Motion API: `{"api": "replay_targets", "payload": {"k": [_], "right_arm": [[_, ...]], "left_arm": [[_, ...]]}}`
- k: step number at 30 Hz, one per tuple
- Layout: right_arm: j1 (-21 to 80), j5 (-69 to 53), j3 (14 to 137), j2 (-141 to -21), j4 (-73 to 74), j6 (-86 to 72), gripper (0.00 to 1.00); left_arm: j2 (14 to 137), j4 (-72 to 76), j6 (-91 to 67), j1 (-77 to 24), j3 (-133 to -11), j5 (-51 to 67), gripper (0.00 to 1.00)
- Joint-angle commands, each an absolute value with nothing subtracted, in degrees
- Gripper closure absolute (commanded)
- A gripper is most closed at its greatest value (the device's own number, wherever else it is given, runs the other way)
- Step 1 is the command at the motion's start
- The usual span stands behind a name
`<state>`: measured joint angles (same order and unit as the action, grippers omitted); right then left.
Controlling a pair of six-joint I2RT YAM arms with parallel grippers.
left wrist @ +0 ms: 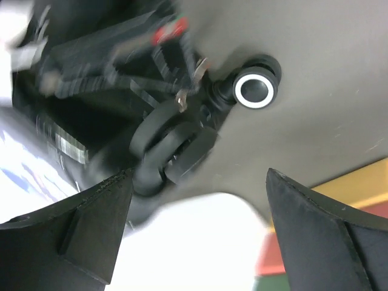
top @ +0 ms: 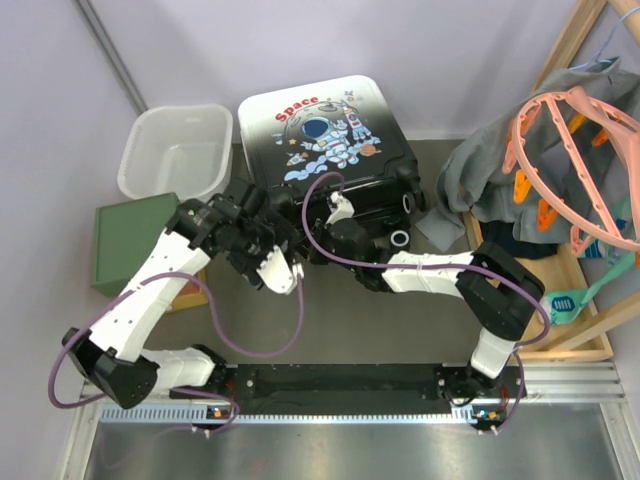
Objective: Open, take out, and arrange the luggage
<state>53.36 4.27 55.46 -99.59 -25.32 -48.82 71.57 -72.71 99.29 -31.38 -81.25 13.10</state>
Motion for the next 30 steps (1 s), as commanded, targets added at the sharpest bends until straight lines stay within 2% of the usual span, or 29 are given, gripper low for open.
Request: {"api": "replay_targets", "payload": {"k": [1,10,21,24,25,27,28,29,30], "right_arm": [[51.94,1.94,54.67,-97.21,-28.74,-48.86,1.0],[51.24,1.32,53.61,-96.5,-29.44,-48.87,1.0],[50.28,0.53,53.0,-96.5,-30.58,-49.22,1.0],[50.1,0.26,52.91,-96.59,-30.85,-49.39,1.0],[50.1,0.26,52.91,-96.68,-30.85,-49.39,1.0],[50.01,0.18,52.82,-96.77,-31.11,-49.48,1.0],[50.1,0.26,52.82,-96.85,-31.2,-49.57,1.0],[50.01,0.26,52.74,-96.86,-31.29,-49.66,1.0],[50.01,0.26,52.82,-97.03,-31.2,-49.66,1.0]], "left_arm": [[68.47,-68.91,118.17,-35.5,-75.69,9.15,0.04],[74.09,-56.96,119.97,-36.83,-72.68,4.31,0.02],[80.68,-54.94,122.16,-36.83,-72.6,-3.6,0.06],[81.74,-53.7,122.96,-36.74,-72.68,-5.62,0.21],[82.09,-53.96,122.87,-36.83,-73.03,-6.32,0.34],[82.7,-55.8,123.05,-36.83,-74.0,-6.68,0.47],[82.79,-56.33,123.13,-36.74,-74.26,-6.68,0.57],[82.53,-57.12,123.22,-36.74,-74.27,-6.77,0.78],[82.27,-58.17,123.31,-36.83,-74.01,-6.77,0.91]]}}
